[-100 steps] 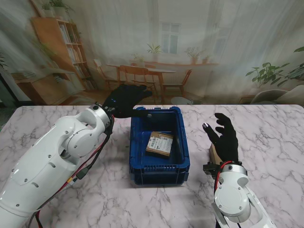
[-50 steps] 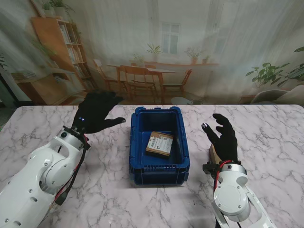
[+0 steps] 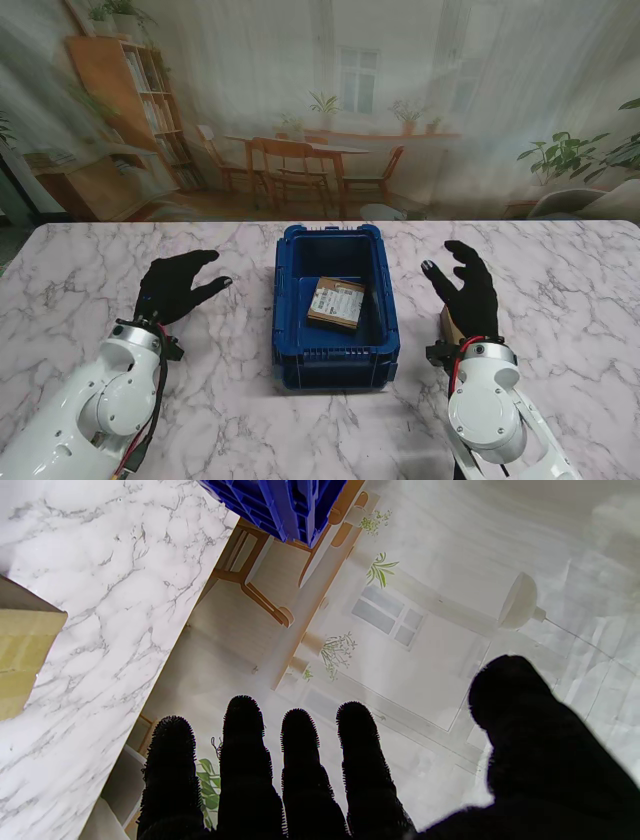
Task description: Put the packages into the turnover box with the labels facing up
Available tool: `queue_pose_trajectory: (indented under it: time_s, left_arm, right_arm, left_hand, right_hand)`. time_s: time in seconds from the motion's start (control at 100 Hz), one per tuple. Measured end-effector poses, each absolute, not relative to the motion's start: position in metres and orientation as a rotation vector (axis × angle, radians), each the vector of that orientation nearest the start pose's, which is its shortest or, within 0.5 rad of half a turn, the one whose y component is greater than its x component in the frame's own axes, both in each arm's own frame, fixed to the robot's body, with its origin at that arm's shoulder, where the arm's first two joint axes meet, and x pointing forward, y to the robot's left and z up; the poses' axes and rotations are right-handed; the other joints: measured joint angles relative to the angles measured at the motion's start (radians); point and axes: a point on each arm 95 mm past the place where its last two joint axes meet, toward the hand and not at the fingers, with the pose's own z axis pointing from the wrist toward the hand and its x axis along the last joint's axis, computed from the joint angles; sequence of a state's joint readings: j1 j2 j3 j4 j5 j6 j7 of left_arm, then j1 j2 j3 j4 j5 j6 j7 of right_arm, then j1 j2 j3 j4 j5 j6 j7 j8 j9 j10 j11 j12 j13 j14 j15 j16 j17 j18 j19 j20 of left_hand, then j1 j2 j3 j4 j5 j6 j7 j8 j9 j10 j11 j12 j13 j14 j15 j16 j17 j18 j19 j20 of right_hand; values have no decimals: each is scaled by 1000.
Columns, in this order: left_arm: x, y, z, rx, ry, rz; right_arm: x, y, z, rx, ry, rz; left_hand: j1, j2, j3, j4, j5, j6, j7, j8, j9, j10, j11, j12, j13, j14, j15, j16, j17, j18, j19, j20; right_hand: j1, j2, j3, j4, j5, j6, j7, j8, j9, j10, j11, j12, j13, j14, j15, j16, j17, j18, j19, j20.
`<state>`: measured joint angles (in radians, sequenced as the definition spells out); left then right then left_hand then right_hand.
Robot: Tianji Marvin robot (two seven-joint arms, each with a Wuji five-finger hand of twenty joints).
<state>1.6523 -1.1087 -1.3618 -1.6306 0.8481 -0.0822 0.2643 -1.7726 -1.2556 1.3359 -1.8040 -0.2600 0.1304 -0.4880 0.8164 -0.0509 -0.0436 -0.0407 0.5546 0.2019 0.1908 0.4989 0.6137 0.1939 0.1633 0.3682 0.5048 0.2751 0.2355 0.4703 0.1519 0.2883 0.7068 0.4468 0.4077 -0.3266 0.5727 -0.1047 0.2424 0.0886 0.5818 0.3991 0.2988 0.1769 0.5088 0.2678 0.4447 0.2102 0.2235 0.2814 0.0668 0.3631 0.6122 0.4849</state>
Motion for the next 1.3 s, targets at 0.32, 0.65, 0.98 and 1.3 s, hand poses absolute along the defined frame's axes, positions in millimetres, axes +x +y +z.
queue_pose_trajectory:
  time_s: [0.32, 0.65, 0.98, 1.3]
  left_arm:
    - [394, 47, -301, -1210, 1130, -1675]
    - [396, 47, -302, -1213, 1141, -1667]
    - [395, 48, -302, -1218, 1143, -1656]
    - [395, 50, -303, -1222, 1143, -1651]
  right_arm:
    - [343, -39, -298, 1602, 544, 1729]
    - [328, -59, -330, 1542, 677, 1434]
    - [324, -63, -373, 1540, 772, 1177]
    - [342, -63, -396, 1558, 796, 1074]
  left_hand:
    - [0, 0, 0, 1, 0, 0, 0, 0, 9, 0, 0, 9, 0, 0, 0, 9, -2, 0, 0, 10]
    - [0, 0, 0, 1, 0, 0, 0, 0, 9, 0, 0, 9, 0, 0, 0, 10, -6, 0, 0, 10]
    - [0, 0, 0, 1, 0, 0, 0, 0, 9, 0, 0, 9, 0, 0, 0, 11, -9, 0, 0, 10]
    - [0, 0, 0, 1, 0, 0, 1, 0, 9, 0, 0, 9, 0, 0, 0, 11, -9, 0, 0, 10]
  right_hand:
    - [-58, -110, 50, 0, -42, -12, -40, -12, -29, 0, -8, 0, -22, 0, -25, -4, 2, 0, -41, 39]
    - [-83, -196, 11, -3, -113, -12, -126, -38, -94, -1, -62, -27, -38, 5, -77, -31, 2, 0, -69, 61]
    - [-117, -226, 12, -22, -75, 77, -200, -86, -94, 26, -69, -32, -35, 25, -77, -31, 39, 8, -18, 66]
    - [-79, -238, -5, -21, -70, 79, -173, -49, -95, 52, 40, 7, -6, 33, 23, -9, 71, -21, 256, -34]
